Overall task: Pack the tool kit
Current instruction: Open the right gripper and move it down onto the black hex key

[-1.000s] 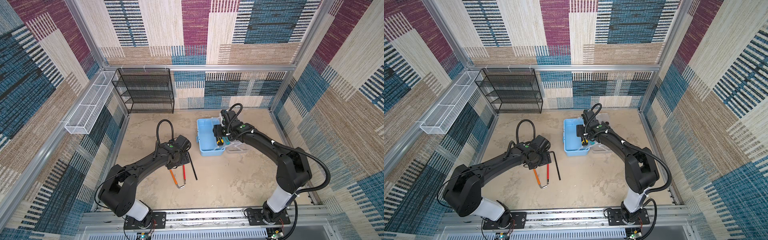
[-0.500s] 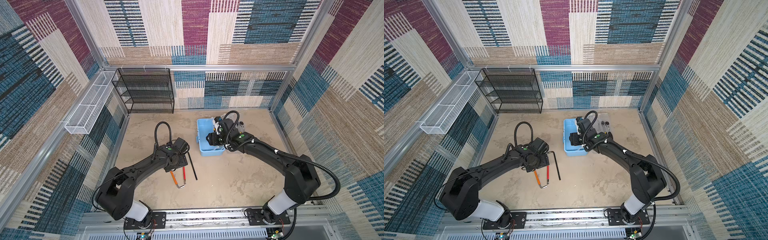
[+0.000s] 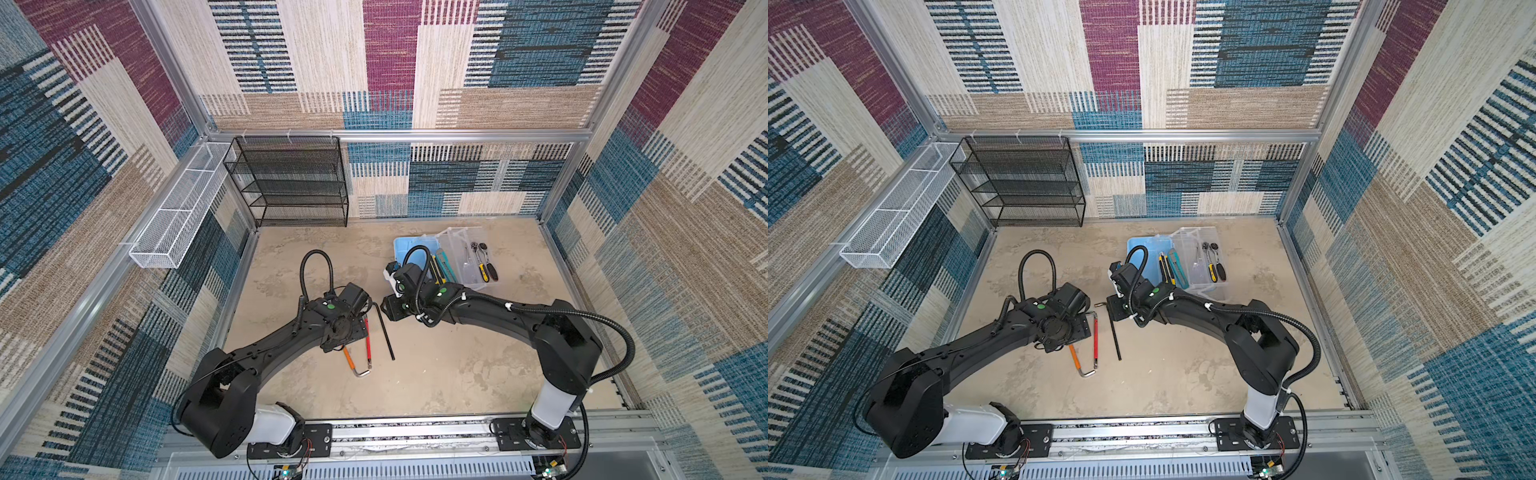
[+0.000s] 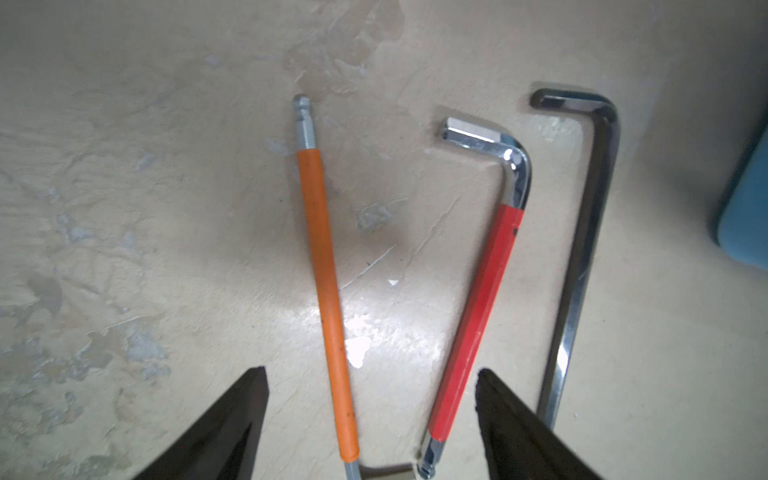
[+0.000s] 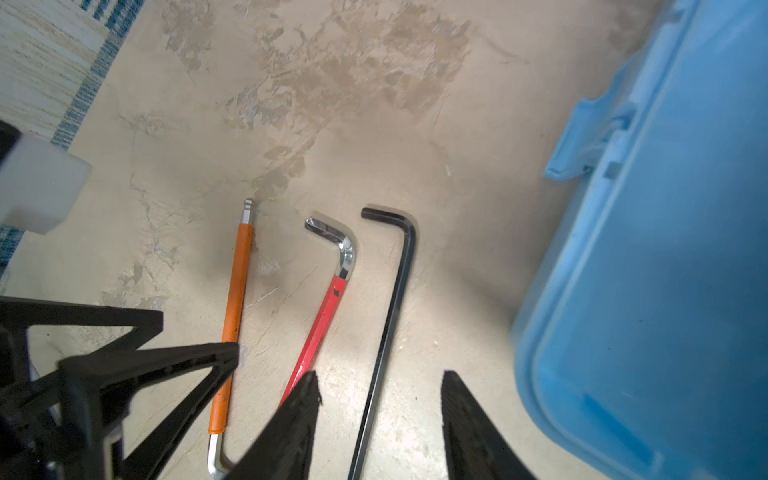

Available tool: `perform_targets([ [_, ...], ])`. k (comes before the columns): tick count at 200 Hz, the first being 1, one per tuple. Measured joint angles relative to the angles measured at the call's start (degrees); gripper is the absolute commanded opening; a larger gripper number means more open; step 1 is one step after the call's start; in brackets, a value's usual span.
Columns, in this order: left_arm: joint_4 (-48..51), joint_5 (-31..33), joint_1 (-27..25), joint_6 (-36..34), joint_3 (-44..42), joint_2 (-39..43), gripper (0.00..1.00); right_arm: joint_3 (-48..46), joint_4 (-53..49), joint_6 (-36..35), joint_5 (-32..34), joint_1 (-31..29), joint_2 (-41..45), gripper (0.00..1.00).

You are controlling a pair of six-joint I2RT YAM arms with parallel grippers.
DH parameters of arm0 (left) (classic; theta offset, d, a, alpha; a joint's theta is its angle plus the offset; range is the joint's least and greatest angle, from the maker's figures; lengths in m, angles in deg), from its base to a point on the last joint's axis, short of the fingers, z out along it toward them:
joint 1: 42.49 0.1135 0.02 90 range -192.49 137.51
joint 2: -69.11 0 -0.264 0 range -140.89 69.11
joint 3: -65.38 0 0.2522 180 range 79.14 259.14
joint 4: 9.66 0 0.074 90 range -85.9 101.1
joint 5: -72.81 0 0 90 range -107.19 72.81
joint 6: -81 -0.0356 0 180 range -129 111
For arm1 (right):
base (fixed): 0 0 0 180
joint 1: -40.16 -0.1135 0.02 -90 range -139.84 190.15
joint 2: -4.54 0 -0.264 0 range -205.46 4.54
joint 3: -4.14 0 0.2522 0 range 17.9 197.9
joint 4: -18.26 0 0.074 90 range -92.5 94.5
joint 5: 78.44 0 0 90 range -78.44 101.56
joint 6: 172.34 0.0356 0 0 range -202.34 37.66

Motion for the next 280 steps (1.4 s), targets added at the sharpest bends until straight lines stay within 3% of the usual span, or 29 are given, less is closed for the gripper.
perform_targets([
  [61, -0.2, 0.17, 0.59, 2.27, -5.29, 5.62, 0.82, 4.39, -3.89, -0.68, 1.4, -2.36, -7.82, 0.41],
  [141, 0.31, 0.48, 0.9, 2.34, -5.64, 7.45, 0.82, 9.68, -8.74, -2.6, 3.89, -4.11, -15.74, 0.32],
  [187, 0.76, 0.66, 0.9, 2.1, -5.64, 8.13, 0.8, 10.8, -8.31, -2.95, 6.34, -4.13, -17.16, 0.28],
  [280, 1.38, 1.49, 0.9, 0.44, -5.22, 8.09, 0.79, 11.06, -8.57, -1.84, 9.64, -3.89, -17.53, 0.06],
])
